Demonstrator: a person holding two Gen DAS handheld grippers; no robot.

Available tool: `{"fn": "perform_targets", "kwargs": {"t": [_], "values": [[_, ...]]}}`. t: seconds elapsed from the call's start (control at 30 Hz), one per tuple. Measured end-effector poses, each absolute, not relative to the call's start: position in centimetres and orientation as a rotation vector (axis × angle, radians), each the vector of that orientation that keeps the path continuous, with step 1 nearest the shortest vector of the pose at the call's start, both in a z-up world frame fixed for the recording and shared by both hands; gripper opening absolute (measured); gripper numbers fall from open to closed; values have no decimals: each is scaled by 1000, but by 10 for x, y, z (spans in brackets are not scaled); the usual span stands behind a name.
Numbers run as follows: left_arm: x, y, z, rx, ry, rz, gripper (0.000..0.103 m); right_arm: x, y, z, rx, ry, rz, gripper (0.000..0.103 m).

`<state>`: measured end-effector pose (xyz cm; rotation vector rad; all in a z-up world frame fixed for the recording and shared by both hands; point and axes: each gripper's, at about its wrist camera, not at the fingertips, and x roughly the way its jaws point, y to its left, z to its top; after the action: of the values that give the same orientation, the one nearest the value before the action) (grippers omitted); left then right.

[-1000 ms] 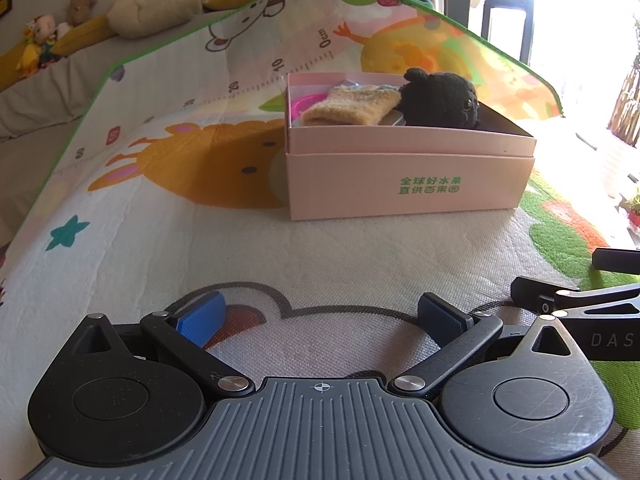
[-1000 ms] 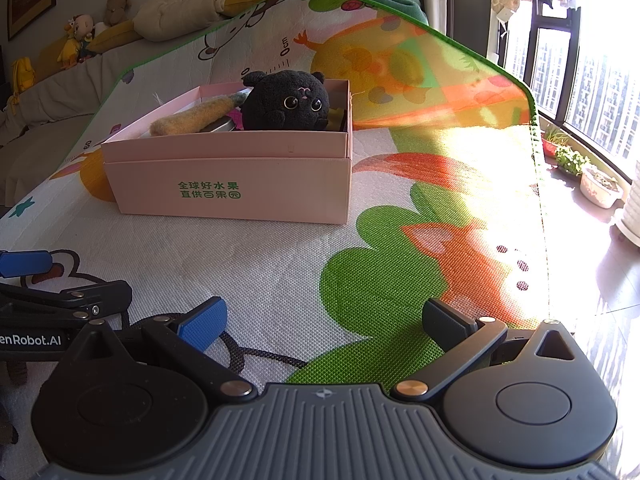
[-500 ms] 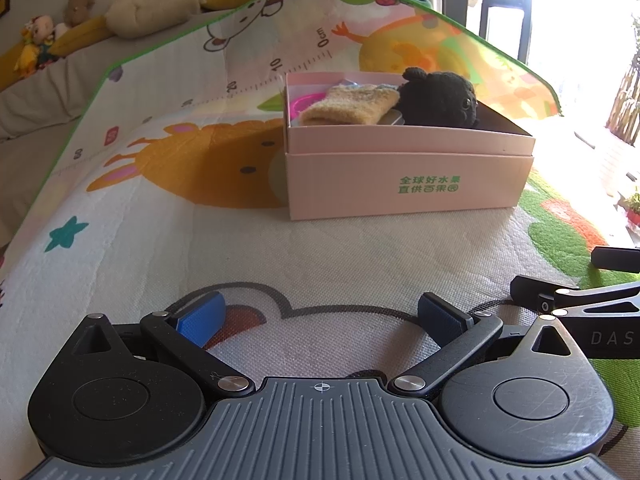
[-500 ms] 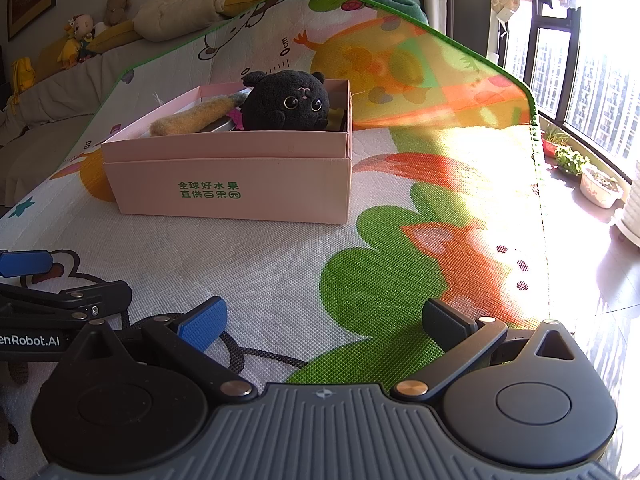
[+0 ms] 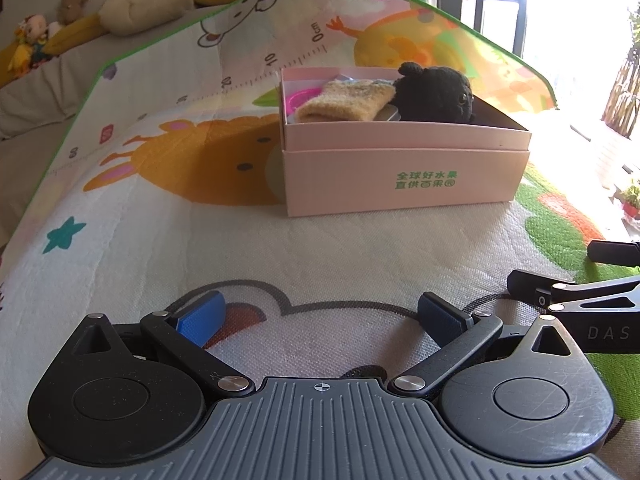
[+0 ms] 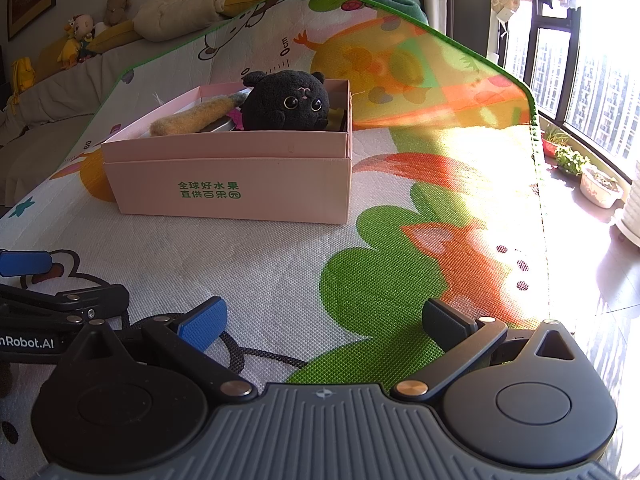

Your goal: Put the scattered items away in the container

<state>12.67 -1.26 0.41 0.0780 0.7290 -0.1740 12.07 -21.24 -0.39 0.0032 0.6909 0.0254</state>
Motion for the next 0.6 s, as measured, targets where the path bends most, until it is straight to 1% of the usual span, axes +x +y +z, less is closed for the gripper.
{"fn": "perform_targets", "kwargs": {"t": [0.6], "values": [[126,-13,3,73,725,-169,103,121,-212,-4,3,691,25,103]]}}
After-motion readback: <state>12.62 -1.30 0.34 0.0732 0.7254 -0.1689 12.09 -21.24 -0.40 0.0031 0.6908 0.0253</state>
